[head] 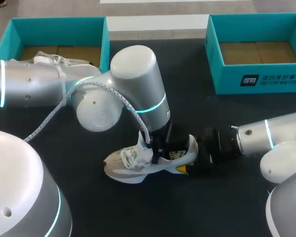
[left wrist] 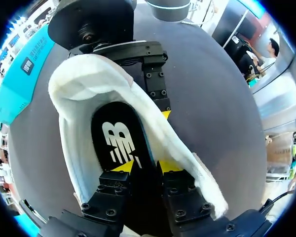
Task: Take the shoe out of the shoebox, open the shoe tongue, remove and reinsert the insole, then place the shoe into the shoebox
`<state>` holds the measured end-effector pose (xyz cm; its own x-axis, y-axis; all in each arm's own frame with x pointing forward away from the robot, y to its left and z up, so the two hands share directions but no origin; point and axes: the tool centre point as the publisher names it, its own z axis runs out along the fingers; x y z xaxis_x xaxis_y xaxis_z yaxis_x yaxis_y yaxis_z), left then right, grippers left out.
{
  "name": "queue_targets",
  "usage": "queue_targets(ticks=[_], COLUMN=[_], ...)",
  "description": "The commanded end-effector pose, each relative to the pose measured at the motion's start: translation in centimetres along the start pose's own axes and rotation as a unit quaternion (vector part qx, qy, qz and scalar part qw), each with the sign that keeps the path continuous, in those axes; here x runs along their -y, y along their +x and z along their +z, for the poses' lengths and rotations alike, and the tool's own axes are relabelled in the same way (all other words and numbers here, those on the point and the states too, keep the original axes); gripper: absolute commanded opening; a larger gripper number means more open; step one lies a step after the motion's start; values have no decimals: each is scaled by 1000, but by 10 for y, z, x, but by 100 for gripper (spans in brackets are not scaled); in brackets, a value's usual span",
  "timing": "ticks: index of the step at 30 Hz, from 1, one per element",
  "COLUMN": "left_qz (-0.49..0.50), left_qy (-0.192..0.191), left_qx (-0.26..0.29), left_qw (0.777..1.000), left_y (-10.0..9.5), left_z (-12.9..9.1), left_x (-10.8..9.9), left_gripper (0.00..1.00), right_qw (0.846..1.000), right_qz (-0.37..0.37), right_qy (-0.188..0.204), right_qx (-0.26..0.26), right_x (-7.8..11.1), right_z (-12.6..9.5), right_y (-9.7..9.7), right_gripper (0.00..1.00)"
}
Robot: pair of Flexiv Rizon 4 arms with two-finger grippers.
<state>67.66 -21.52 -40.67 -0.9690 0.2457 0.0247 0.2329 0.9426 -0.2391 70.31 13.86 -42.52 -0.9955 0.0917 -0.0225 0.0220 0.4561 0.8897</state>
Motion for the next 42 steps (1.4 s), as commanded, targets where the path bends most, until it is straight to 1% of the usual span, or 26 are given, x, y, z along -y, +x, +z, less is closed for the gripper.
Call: queue_targets(ticks=[1, 4, 5, 6, 12, 17, 19, 23, 29, 36, 42], left_qz=[0, -3, -3, -4, -9, -14, -20, -24, -28, -37, -47], left_qy=[-5, -6, -7, -9, -9, -15, -3, 8, 19, 29, 63], left_qx=[2, 1, 0, 1, 1, -11, -15, -17, -20, -35, -60], left_qw=[1000, 1000, 1000, 1000, 1000, 1000, 1000, 1000, 999, 998, 995], left_y=[-1, -2, -2, -3, -5, -5, -4, -3, -2, -4, -5], left_z=[17, 20, 20, 20, 8, -6, -13, -25, -38, -51, -67], left_x=[1, 0, -1, -1, -6, -9, -10, -11, -14, -18, -21], left_gripper=[29, 23, 10, 0, 0, 0, 0, 0, 0, 0, 0], right_qw=[1000, 1000, 1000, 1000, 1000, 1000, 1000, 1000, 1000, 1000, 1000], right_qz=[0, 0, 0, 0, 0, 0, 0, 0, 0, 0, 0], right_qy=[1, 1, 1, 1, 1, 1, 1, 1, 1, 1, 1], right_qx=[2, 2, 2, 2, 2, 2, 2, 2, 2, 2, 2], right_x=[2, 2, 2, 2, 2, 2, 2, 2, 2, 2, 2], right_z=[5, 5, 5, 5, 5, 5, 5, 5, 5, 5, 5], right_y=[-1, -1, -1, -1, -1, -1, -1, -1, -1, -1, -1], right_gripper=[0, 0, 0, 0, 0, 0, 0, 0, 0, 0, 0])
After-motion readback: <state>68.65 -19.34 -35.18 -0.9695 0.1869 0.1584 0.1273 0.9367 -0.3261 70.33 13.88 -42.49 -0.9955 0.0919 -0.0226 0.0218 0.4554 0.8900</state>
